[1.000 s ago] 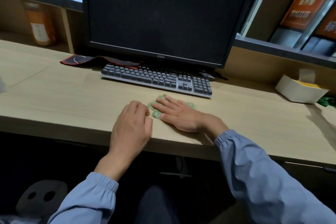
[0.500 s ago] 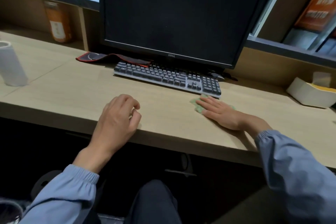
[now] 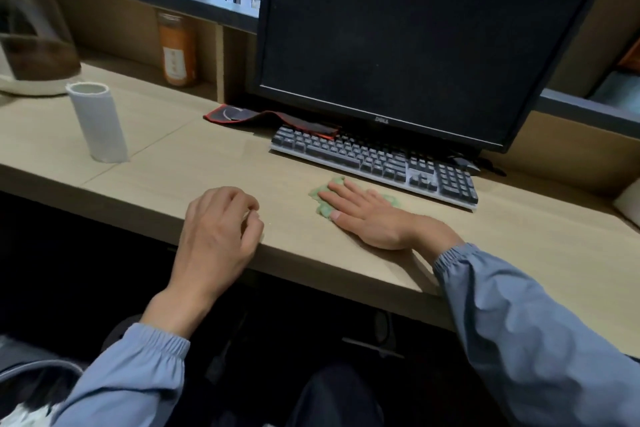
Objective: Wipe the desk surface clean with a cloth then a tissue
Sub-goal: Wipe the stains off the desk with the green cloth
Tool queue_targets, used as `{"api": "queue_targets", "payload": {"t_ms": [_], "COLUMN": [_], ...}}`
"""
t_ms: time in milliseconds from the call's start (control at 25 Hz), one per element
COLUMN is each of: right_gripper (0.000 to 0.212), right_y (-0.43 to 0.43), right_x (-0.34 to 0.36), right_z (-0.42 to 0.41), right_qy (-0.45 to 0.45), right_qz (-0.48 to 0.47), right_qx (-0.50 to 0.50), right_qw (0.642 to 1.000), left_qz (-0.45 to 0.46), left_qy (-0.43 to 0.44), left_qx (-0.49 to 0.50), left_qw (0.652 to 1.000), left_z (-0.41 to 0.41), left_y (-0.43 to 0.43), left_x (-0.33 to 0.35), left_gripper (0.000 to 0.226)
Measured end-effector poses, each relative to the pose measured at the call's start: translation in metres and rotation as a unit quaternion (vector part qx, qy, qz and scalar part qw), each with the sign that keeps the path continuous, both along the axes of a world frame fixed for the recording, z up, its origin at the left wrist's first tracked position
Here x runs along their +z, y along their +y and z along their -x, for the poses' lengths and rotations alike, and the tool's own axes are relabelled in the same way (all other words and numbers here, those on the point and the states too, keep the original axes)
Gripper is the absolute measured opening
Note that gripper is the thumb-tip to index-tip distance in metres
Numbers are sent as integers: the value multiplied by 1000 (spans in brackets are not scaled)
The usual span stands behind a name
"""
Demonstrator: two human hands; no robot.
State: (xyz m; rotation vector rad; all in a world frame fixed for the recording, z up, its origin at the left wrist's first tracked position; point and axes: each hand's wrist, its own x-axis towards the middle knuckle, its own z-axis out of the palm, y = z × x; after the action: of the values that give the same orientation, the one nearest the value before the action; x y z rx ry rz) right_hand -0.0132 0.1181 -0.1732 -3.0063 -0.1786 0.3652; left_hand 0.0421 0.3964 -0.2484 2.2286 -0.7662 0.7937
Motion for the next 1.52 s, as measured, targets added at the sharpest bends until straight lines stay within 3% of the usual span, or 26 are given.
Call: {"api": "queue_targets", "payload": {"t_ms": [360, 600, 800, 960, 1160, 1520], "right_gripper": [60, 59, 57, 55, 57, 60], "right_y": [160, 113, 14, -5, 45, 144], "right_x": [-10, -4, 2, 3, 1, -8], "right_z": [-125, -94, -25, -11, -52, -205], "right_qy": [4, 7, 27, 31, 15, 1], "right_qz": [13, -7, -3, 11, 15, -9], "right_qx": [135, 138, 65, 26, 57, 142], "right_qw": [991, 990, 998, 999, 998, 990], "left_qz": [0, 11, 16, 18, 21, 63], "left_qy": [-2, 14, 21, 27, 28, 48], "left_qx": [78, 85, 73, 64, 71, 61], "left_qw": [997, 996, 997, 997, 997, 995], "left_z": [-17, -20, -22, -32, -50, -88], "left_y": [59, 64, 60, 62, 59, 78], "left_x": [-6, -2, -1, -1, 5, 9], "left_gripper": [15, 12, 12, 14, 17, 18]}}
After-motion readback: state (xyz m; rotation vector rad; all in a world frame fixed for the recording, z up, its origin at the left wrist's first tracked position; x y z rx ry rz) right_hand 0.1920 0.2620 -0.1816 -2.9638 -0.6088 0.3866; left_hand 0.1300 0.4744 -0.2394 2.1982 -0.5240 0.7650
